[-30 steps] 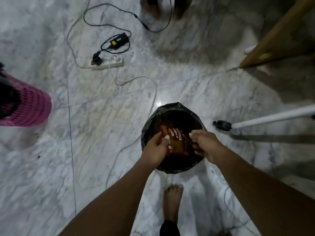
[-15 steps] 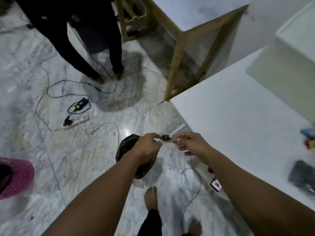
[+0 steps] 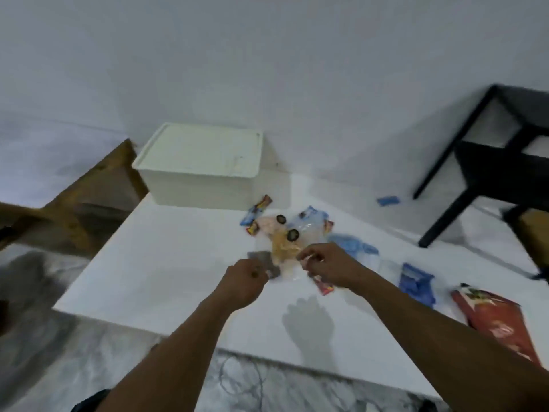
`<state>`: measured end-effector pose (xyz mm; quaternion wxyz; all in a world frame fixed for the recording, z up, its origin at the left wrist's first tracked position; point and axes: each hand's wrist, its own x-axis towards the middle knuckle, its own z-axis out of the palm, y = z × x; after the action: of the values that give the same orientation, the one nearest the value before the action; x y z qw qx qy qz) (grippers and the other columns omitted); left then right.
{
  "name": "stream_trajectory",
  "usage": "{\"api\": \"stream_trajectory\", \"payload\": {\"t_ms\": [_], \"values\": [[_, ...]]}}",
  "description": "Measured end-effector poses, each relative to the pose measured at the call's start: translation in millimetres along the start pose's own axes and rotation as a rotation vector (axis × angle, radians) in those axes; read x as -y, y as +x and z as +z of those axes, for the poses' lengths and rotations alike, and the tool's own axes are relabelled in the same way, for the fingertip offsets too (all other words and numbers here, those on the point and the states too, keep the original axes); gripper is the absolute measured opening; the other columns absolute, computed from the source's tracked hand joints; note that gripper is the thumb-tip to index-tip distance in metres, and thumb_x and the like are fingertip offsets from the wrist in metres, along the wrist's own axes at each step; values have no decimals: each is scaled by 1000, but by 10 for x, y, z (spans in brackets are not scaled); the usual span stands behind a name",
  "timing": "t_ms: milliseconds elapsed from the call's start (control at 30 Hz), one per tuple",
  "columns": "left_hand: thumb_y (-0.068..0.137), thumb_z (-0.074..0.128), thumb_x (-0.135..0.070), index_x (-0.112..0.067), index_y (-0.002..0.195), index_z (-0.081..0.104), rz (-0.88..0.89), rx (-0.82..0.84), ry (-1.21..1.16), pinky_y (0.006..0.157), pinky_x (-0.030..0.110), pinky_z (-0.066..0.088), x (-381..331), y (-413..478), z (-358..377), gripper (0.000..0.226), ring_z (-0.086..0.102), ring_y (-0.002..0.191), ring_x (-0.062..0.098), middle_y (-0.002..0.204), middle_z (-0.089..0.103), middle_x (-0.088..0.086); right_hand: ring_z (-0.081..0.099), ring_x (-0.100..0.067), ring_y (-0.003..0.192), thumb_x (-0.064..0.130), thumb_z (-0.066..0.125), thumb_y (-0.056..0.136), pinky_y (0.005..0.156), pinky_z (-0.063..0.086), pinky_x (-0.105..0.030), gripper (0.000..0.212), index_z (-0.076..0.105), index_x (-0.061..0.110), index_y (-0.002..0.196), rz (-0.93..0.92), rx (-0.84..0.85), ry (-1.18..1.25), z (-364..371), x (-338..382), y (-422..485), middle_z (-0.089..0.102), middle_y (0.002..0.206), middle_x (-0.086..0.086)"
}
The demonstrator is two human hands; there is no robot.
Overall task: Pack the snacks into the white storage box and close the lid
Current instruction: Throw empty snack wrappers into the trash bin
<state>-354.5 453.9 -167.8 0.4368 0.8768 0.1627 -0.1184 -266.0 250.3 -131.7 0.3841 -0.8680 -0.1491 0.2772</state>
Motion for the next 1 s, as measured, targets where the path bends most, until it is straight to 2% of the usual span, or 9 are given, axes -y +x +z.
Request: {"api": "stream_trajectory", "payload": {"t_ms": [67, 133, 200, 333, 433, 567, 833, 900, 1000], "values": [[94, 58, -34, -22, 114, 70, 112, 35, 53, 90, 17, 42, -496, 162, 345, 26, 62, 112, 16, 120, 69, -2, 62, -19, 75, 4, 58, 88, 48, 42, -8, 22, 71, 5, 106, 84, -110, 30, -511, -393, -231, 67, 83, -9], [95, 59, -32, -23, 124, 65, 193, 91, 102, 76, 5, 31, -929, 273, 659, 30, 60, 109, 8, 125, 63, -6, 63, -22, 76, 6, 60, 88, 57, 47, -17, 16, 71, 8, 100, 164, -242, 79, -950, -772, -472, 67, 83, -11], [94, 61, -28, -21, 127, 63, 277, 175, 124, 76, 4, 32, -1240, 428, 991, 34, 62, 113, 14, 133, 61, -3, 64, -24, 78, 4, 61, 87, 67, 49, -25, 15, 72, 11, 94, 235, -404, 97, -1298, -1161, -744, 69, 81, -8], [93, 61, -31, -26, 126, 62, 446, 324, 247, 97, 17, 36, -1768, 671, 1646, 33, 56, 121, 15, 136, 59, 1, 60, -18, 89, 7, 58, 93, 68, 43, -12, 20, 70, 4, 109, 408, -634, 84, -1651, -1900, -1401, 64, 101, -5], [93, 60, -23, -21, 124, 64, 539, 430, 325, 99, 24, 38, -2078, 763, 2192, 32, 55, 122, 21, 132, 59, 5, 61, -24, 104, 20, 62, 91, 83, 48, -29, 22, 70, 20, 111, 592, -712, 123, -1761, -2498, -1797, 62, 115, -1], [89, 62, -33, -27, 132, 57, 561, 603, 390, 101, 28, 44, -2353, 845, 2890, 43, 56, 122, 21, 133, 56, 1, 63, -24, 103, 25, 67, 87, 85, 45, -28, 24, 68, 20, 110, 690, -730, 95, -1844, -3142, -1964, 67, 119, -2], [94, 54, -39, -40, 150, 24, 607, 657, 568, 100, 40, 47, -2774, 1163, 4312, 64, 49, 131, 30, 153, 32, 7, 63, -28, 107, 1, 55, 83, 86, 53, -34, 31, 70, 18, 104, 740, -551, 113, -2118, -4142, -1592, 66, 117, -6], [95, 49, -38, -45, 150, 17, 608, 684, 630, 103, 46, 43, -2862, 1209, 4565, 65, 39, 140, 34, 161, 19, 5, 65, -26, 99, -2, 53, 83, 80, 54, -32, 29, 70, 19, 93, 723, -519, 178, -2139, -4284, -1489, 67, 106, -4], [95, 38, -50, -45, 151, 15, 564, 659, 751, 114, 54, 28, -2881, 1335, 4836, 61, 19, 149, 38, 165, 12, 4, 68, -25, 98, 9, 62, 82, 85, 56, -35, 28, 69, 19, 106, 676, -492, 209, -2214, -4496, -1397, 71, 110, -3]]}}
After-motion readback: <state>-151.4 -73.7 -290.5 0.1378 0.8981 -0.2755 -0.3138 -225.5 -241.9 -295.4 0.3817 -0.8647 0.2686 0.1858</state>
